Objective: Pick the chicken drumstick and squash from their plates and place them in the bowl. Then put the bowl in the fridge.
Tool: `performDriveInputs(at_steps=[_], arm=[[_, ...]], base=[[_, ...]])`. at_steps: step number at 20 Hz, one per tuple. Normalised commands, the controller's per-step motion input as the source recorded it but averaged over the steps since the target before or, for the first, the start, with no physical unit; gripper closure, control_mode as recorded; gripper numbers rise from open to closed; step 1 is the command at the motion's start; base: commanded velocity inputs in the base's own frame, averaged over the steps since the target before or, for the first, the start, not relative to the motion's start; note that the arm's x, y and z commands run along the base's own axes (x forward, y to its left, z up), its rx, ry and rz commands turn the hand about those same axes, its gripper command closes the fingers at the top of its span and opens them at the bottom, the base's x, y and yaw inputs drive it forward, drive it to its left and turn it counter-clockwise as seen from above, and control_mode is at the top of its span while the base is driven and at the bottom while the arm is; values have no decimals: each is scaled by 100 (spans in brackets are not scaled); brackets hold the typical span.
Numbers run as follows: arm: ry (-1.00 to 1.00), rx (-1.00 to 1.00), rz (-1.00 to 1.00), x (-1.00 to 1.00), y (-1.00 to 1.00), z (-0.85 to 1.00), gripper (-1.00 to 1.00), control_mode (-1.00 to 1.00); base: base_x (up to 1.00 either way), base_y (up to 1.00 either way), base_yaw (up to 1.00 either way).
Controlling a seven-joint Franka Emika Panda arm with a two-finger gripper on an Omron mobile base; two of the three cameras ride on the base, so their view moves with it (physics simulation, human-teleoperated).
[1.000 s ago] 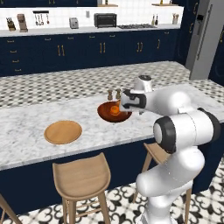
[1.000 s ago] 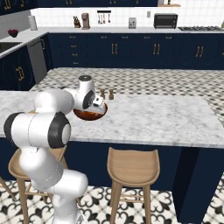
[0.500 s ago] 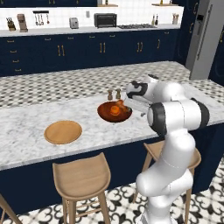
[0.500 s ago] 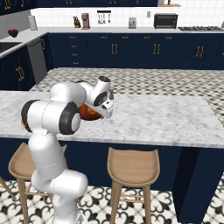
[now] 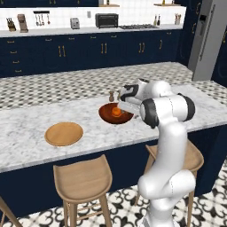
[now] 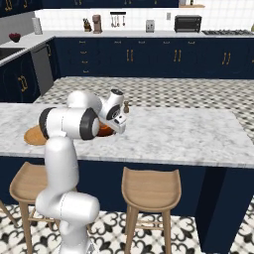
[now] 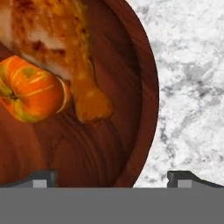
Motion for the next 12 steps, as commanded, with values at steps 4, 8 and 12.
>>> performDriveInputs(at_steps=[4, 8, 12], arm=[[0, 0, 0, 31, 4, -36, -100, -100], [0, 0, 0, -2, 0, -37, -100, -100], [2, 0, -3, 8, 37, -49, 100, -100]], base=[[0, 0, 0], [0, 0, 0], [0, 0, 0]])
